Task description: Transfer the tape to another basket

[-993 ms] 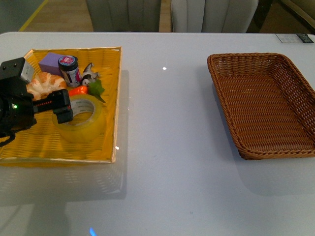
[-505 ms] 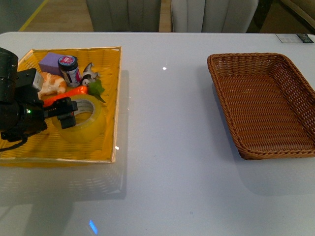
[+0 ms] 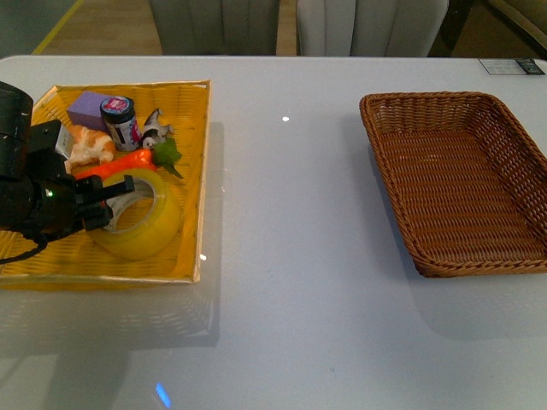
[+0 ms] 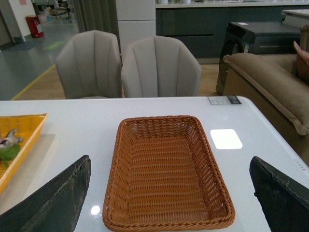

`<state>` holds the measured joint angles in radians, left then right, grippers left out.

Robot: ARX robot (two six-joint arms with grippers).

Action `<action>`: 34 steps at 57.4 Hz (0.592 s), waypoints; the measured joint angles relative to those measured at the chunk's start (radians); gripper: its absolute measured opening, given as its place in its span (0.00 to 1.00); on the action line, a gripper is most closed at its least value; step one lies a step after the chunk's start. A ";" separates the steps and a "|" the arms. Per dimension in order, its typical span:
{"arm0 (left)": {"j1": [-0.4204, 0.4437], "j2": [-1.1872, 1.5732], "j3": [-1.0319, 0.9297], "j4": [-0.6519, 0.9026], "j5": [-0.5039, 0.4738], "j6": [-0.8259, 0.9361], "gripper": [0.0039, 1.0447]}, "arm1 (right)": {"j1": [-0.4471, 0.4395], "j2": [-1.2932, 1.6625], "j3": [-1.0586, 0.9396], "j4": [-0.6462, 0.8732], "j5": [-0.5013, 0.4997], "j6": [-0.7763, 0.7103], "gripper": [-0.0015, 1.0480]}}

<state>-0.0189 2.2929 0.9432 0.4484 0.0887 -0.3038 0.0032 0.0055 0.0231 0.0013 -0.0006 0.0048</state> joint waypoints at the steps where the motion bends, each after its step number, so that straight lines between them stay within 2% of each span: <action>1: 0.000 -0.003 -0.003 0.001 0.000 0.000 0.15 | 0.000 0.000 0.000 0.000 0.000 0.000 0.91; 19: -0.024 -0.262 -0.118 0.018 0.019 -0.049 0.15 | 0.000 0.000 0.000 0.000 0.000 0.000 0.91; 24: -0.071 -0.375 -0.124 -0.014 0.024 -0.065 0.15 | 0.000 0.000 0.000 0.000 0.000 0.000 0.91; 34: -0.222 -0.493 -0.093 -0.100 0.025 -0.080 0.15 | 0.000 0.000 0.000 0.000 0.000 0.000 0.91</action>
<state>-0.2413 1.8000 0.8497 0.3489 0.1135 -0.3840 0.0032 0.0055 0.0231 0.0013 -0.0006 0.0048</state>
